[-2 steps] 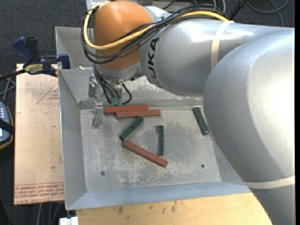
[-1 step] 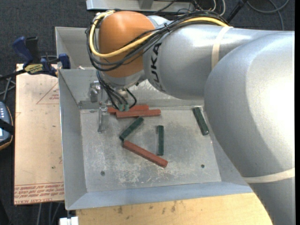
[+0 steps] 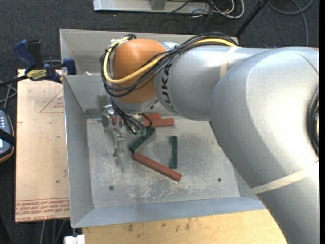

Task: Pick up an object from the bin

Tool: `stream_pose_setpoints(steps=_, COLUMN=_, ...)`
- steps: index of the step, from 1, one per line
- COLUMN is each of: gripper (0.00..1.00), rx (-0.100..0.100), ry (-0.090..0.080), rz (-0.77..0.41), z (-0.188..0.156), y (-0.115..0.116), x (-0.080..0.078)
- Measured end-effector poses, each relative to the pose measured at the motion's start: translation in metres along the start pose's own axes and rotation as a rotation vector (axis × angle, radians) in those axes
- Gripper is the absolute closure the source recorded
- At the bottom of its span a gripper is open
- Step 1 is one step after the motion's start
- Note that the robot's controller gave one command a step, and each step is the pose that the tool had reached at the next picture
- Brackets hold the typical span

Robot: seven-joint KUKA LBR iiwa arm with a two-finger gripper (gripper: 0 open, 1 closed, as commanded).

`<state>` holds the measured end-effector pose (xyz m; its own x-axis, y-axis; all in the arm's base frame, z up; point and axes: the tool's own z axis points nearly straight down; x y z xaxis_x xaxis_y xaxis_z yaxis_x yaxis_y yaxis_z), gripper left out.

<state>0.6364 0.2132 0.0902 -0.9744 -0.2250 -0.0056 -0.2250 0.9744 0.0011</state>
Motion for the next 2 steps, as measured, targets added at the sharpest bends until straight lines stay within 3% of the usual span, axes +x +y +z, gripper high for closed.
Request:
stream_pose_setpoints(steps=1, gripper=0.0, rx=-0.002, ry=0.012, rz=-0.143, z=-0.004, y=-0.05, x=0.027)
stream_pose_setpoints(steps=2, gripper=0.0, rx=0.003, ry=0.0, rz=-0.228, z=-0.004, y=-0.072, x=0.042)
